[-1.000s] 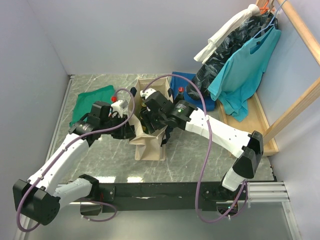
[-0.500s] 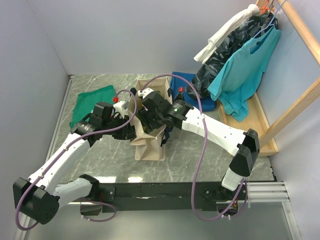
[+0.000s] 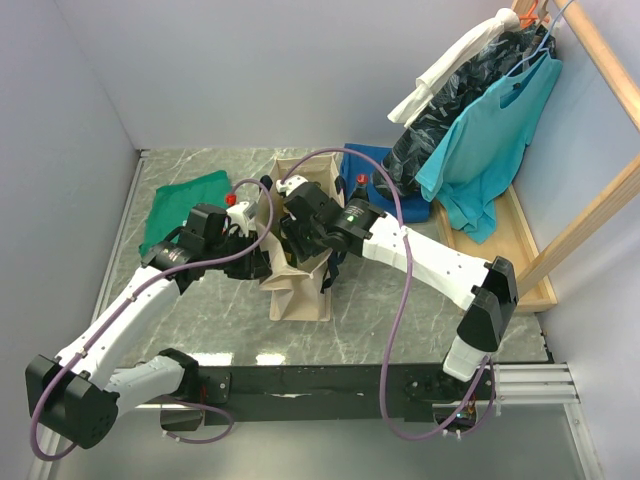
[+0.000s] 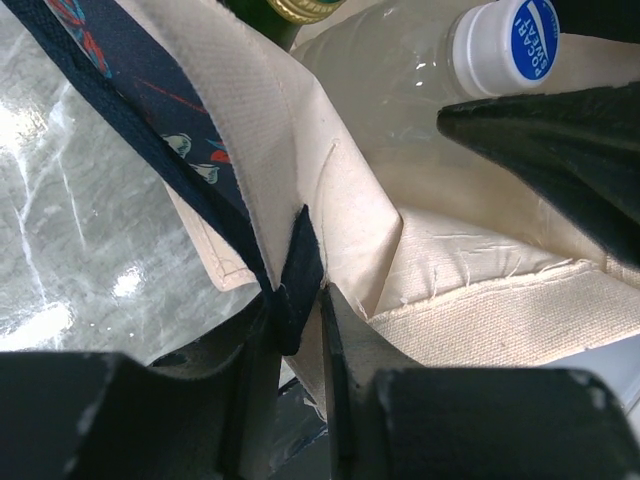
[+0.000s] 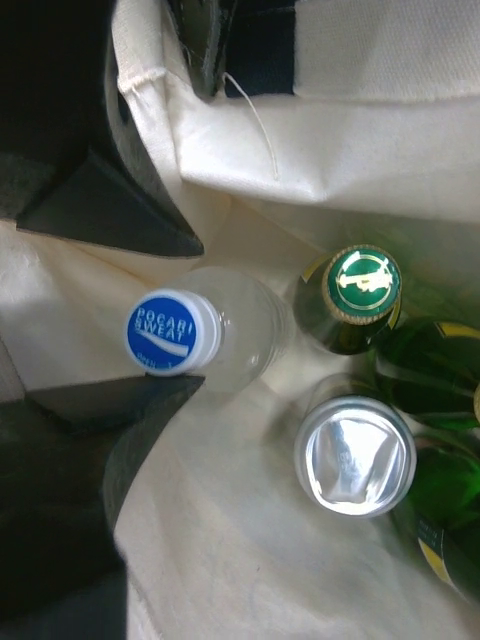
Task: Take the beverage out of the canvas bag
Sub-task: Take out the drink from the canvas bag.
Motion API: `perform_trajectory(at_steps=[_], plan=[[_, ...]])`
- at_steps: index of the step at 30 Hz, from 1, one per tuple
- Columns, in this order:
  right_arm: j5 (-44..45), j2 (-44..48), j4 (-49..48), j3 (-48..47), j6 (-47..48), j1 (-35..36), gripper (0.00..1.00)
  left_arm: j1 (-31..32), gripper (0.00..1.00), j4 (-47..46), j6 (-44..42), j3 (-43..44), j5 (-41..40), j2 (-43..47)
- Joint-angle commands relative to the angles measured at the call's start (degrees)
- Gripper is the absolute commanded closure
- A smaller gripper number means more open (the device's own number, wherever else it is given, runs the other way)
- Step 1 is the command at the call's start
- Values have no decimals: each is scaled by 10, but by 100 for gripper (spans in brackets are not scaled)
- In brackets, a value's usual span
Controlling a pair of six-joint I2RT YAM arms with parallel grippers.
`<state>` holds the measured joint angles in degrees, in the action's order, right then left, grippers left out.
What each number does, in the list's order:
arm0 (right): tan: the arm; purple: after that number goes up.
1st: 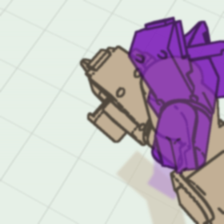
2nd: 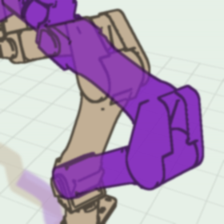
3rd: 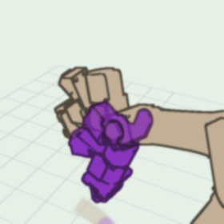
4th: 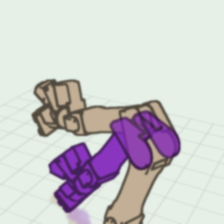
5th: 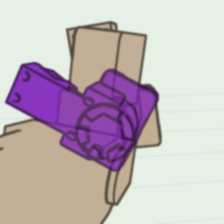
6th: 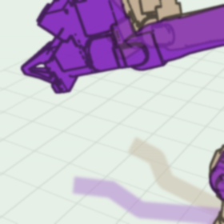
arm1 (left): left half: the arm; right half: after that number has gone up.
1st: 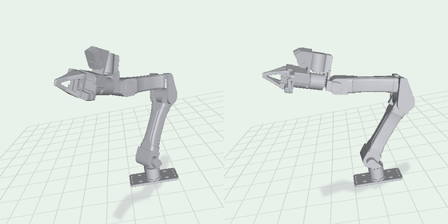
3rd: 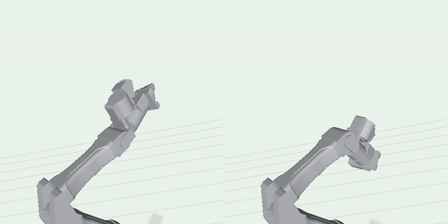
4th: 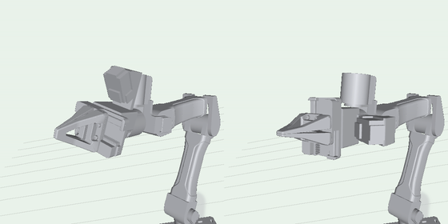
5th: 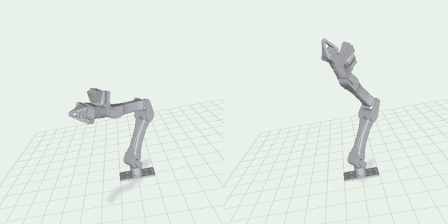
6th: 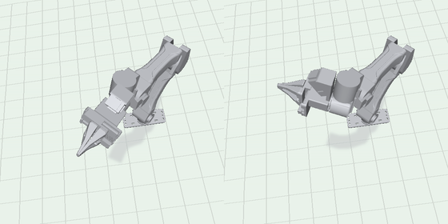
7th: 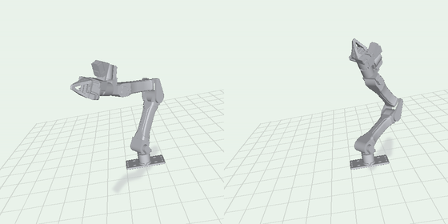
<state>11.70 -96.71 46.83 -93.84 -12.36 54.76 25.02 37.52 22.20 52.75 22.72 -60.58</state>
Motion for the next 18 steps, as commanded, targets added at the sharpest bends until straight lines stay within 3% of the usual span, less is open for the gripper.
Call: perform_trajectory(at_steps=[1, 4, 9, 13, 14, 16, 18], plan=[[10, -6, 5, -24, -1, -4, 46, 5, 73, 37, -5, 11, -23, 4], [6, -7, 7, -26, 1, -4, 53, 5, 73, 38, -7, 13, -24, 2], [5, -12, 14, -27, -1, -4, 55, 5, 73, 38, -8, 15, -25, -1], [1, -13, 16, -25, 1, -4, 81, 5, 73, 38, -8, 16, -26, -2], [0, -15, 15, -26, 2, -4, 93, 5, 73, 38, -8, 15, -28, -2], [2, -16, 17, -31, 3, -4, 100, 5, 73, 37, -8, 16, -28, -2], [-1, -18, 17, -35, 6, -4, 100, 5, 73, 39, -8, 17, -30, -2]])
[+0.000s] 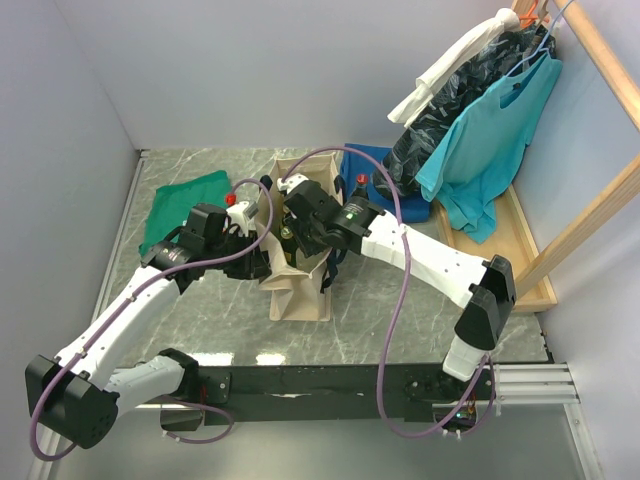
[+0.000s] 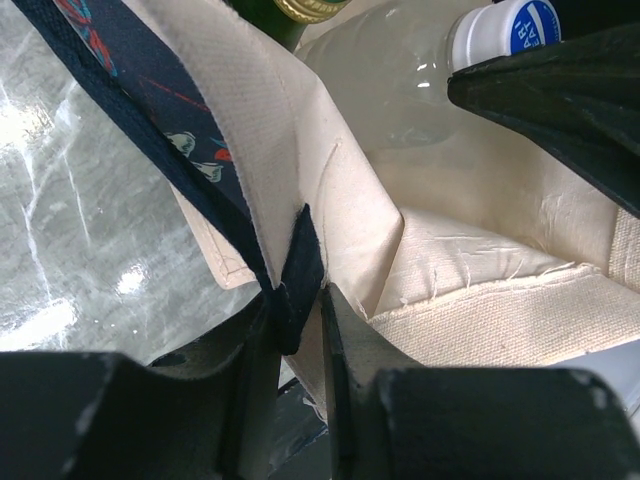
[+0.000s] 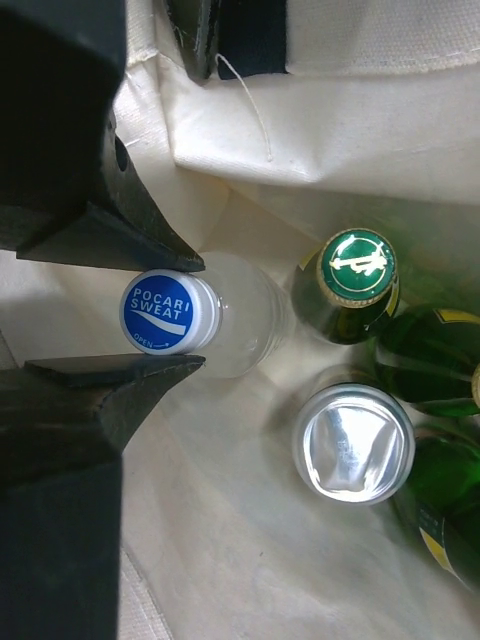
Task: Take the beverage out of the canvas bag
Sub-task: Take out the drink from the canvas bag.
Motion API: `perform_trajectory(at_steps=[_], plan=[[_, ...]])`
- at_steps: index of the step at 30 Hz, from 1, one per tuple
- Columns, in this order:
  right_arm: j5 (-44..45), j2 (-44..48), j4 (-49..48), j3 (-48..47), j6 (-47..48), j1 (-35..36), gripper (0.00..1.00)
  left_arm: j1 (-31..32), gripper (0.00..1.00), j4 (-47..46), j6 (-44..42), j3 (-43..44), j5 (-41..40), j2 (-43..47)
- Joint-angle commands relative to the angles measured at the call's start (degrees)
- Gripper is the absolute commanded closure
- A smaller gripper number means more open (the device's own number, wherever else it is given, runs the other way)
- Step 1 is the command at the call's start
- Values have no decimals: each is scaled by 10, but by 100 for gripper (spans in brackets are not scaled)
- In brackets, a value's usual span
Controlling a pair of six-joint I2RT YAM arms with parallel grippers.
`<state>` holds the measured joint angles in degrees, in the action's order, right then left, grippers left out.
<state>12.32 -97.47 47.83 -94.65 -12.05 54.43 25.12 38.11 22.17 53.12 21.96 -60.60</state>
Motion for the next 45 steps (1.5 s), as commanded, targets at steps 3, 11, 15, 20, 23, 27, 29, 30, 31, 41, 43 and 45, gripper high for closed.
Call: perform_trajectory(at_steps=[3, 11, 15, 20, 23, 27, 29, 30, 31, 41, 43, 45], plan=[[-4, -8, 5, -38, 5, 0, 100, 4, 73, 35, -6, 14, -31, 2], [3, 5, 6, -81, 12, 0, 100, 4, 74, 26, -4, 14, -32, 7], [9, 8, 9, -105, 15, -1, 100, 4, 74, 21, -1, 11, -34, 9], [20, 6, 14, -131, 25, -1, 100, 4, 74, 20, -1, 12, -36, 13], [22, 4, 16, -143, 27, -1, 100, 4, 74, 21, 0, 13, -40, 15], [24, 3, 19, -161, 31, -1, 100, 4, 63, 25, 1, 18, -46, 23], [26, 3, 20, -165, 31, 0, 100, 4, 59, 26, 2, 22, -46, 28], [27, 4, 19, -166, 32, 0, 100, 4, 50, 26, 4, 25, -46, 29], [27, 5, 19, -167, 31, 0, 100, 4, 47, 24, 5, 28, -46, 32], [30, 39, 2, -177, 36, 0, 100, 4, 26, 17, 18, 56, -52, 49], [36, 47, 0, -178, 38, 0, 100, 4, 25, 15, 20, 58, -50, 50], [38, 52, -4, -185, 41, 1, 100, 4, 25, 14, 21, 58, -52, 51]])
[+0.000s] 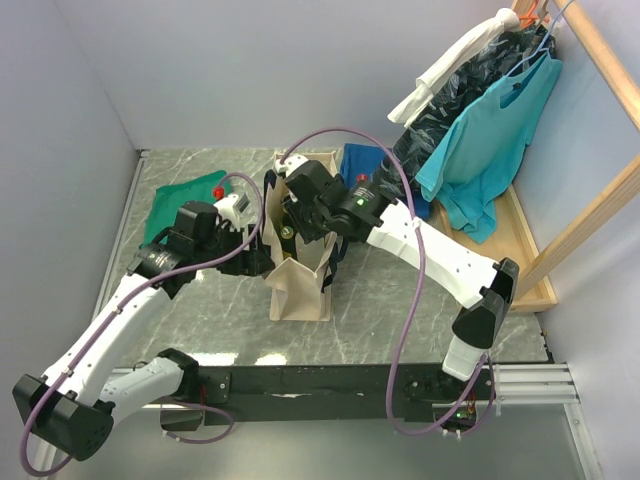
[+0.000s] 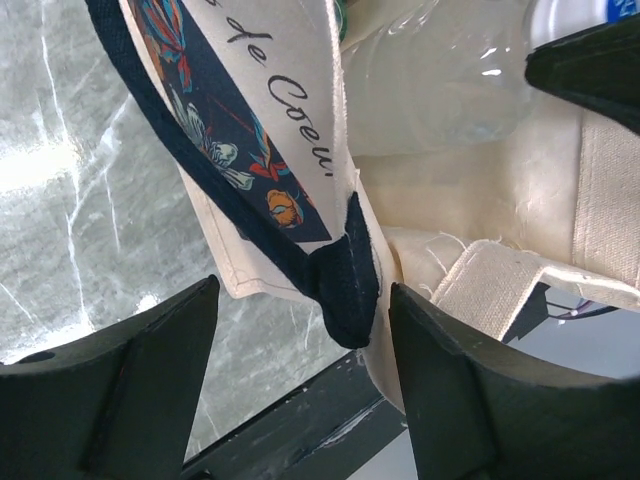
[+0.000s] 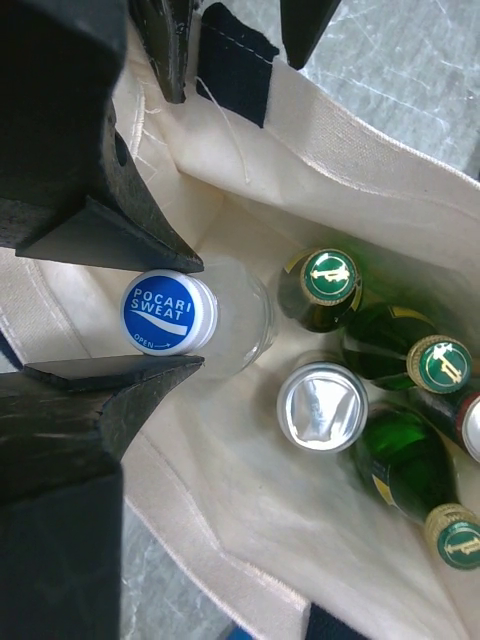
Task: Take the beverage out of the canvas bag
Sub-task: Take out the drink from the canvas bag.
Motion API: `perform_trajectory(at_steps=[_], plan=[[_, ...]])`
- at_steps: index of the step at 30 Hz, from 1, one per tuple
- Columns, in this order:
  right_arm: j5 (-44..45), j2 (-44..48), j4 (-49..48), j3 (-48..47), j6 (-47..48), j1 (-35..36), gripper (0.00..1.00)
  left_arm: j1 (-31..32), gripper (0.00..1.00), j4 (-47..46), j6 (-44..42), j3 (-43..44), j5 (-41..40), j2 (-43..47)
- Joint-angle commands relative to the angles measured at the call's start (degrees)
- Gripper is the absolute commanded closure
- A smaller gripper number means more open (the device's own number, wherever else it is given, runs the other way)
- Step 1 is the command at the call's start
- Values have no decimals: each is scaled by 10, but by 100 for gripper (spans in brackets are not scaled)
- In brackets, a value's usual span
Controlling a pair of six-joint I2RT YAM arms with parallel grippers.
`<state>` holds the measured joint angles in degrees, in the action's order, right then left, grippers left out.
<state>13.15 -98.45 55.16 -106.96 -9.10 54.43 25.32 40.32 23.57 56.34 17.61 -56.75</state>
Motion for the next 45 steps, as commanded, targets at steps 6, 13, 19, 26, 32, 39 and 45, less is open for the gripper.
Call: perform_trajectory(at_steps=[6, 13, 19, 26, 32, 39, 45], plan=[[37, 78, -82, -85, 22, 1, 100, 2, 19, -7, 8, 31, -23, 16], [54, 84, -78, -113, 37, 5, 100, 2, 7, -23, 9, 25, -50, 32], [64, 97, -77, -139, 47, 7, 100, 2, 5, -22, 6, 41, -71, 43], [68, 117, -80, -157, 54, 11, 100, 2, 1, -22, 10, 56, -86, 62], [78, 135, -81, -161, 57, 19, 100, 2, 0, -25, 16, 59, -93, 73], [127, 162, -81, -156, 67, 24, 100, 2, 0, -50, 17, 45, -136, 83], [171, 194, -92, -137, 73, 24, 100, 2, 4, -95, 39, 9, -201, 98]])
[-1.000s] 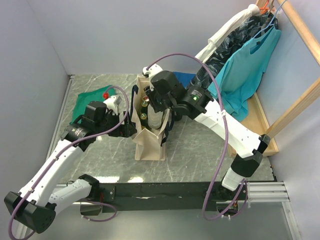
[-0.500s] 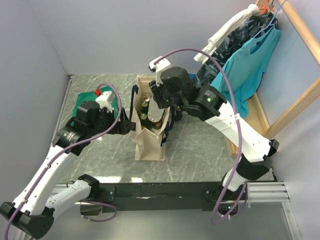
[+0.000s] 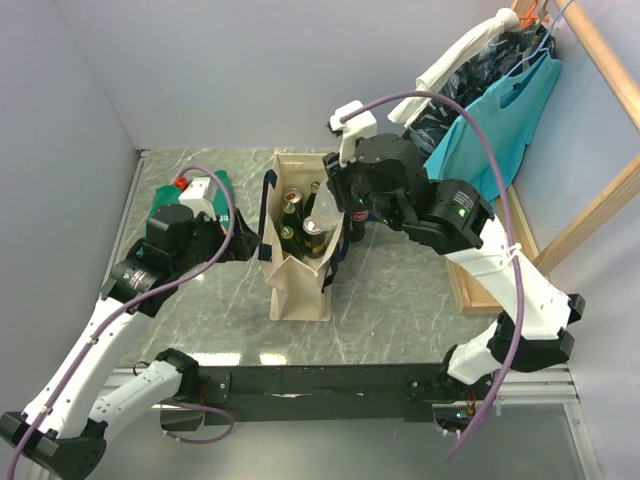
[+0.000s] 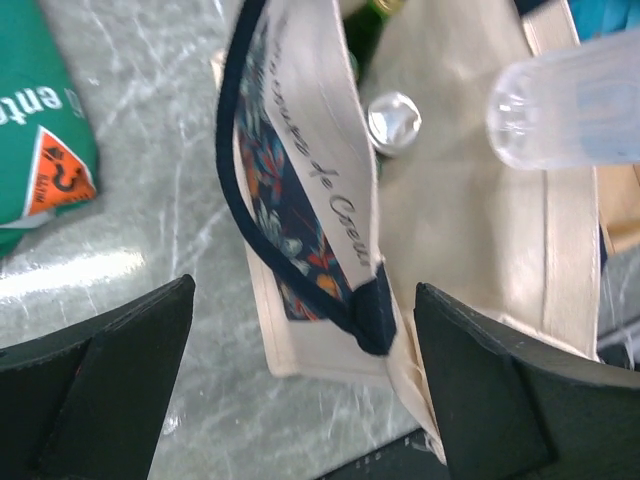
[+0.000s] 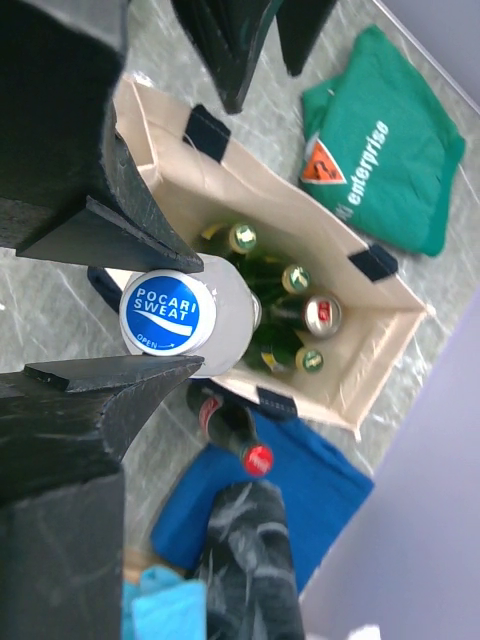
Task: Take the beverage out of the canvas bag
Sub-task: Take out the drink from the canvas bag, then place the drink at the center of the board.
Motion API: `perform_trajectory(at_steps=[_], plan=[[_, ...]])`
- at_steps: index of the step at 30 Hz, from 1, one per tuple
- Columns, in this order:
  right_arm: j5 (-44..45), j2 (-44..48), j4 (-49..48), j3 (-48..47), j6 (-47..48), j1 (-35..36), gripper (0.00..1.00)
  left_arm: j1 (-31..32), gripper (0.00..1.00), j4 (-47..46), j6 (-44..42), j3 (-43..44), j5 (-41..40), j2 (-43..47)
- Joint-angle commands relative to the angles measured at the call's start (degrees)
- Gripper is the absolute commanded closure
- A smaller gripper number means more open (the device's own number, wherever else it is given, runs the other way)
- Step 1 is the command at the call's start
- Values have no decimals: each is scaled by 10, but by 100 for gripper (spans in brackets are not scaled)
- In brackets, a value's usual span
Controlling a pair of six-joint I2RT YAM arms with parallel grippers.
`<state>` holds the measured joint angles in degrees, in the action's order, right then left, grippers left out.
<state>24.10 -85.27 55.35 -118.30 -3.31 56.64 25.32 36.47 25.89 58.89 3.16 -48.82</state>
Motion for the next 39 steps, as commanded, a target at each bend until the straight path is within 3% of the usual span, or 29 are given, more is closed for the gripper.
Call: perform_trajectory(at_steps=[1, 14, 21, 31, 39], plan=[[62, 67, -104, -17, 16, 2, 100, 2, 4, -74, 19, -25, -74, 21], [178, 136, -155, 28, 62, 1, 100, 2, 4, -145, 21, -77, -141, 30], [227, 175, -195, 106, 66, -14, 100, 1, 3, -135, 21, -70, -147, 17], [101, 208, -206, 214, 3, -182, 100, 1, 4, -138, 22, -73, -155, 23], [32, 182, -238, 273, -15, -252, 100, 1, 4, -142, 8, -70, -126, 19]])
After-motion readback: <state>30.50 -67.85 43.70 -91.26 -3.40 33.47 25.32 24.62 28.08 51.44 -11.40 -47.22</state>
